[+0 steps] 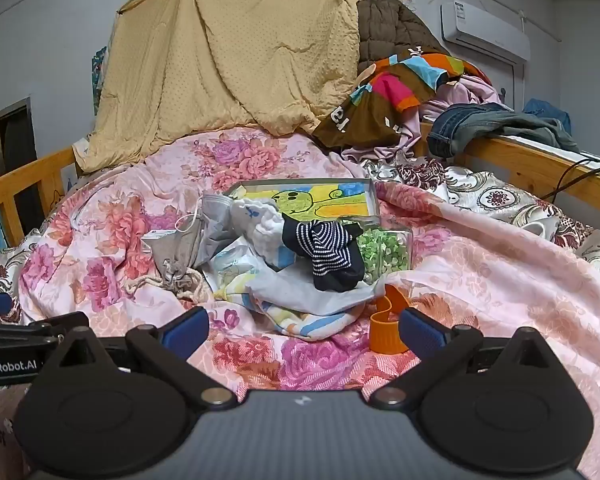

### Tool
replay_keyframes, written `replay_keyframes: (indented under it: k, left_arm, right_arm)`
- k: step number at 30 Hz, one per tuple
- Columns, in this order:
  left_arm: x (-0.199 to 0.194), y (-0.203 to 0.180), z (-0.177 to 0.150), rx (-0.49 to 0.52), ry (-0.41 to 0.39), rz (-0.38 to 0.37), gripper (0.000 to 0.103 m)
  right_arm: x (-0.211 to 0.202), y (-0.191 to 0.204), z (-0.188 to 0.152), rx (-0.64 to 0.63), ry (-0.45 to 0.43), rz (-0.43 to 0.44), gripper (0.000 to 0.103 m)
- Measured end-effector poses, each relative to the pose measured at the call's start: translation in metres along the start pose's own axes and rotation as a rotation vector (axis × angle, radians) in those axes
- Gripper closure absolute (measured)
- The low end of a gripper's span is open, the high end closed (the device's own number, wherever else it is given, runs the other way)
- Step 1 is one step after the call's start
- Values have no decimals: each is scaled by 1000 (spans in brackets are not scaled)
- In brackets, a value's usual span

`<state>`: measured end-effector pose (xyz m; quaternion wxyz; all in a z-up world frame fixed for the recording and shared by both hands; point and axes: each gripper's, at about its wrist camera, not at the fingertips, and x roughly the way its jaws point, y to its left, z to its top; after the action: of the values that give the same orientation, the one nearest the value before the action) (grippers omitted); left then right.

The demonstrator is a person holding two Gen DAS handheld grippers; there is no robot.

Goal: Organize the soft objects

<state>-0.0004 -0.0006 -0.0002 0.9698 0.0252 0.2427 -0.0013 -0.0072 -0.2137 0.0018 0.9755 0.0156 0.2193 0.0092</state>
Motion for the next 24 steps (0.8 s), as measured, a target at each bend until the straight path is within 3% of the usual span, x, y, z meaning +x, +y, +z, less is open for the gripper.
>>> replay_keyframes:
  k: [24]
  left_arm:
    - [1, 5, 1, -49, 4, -12, 1]
  right_arm:
    - [1, -1, 0, -1, 14, -1, 0]
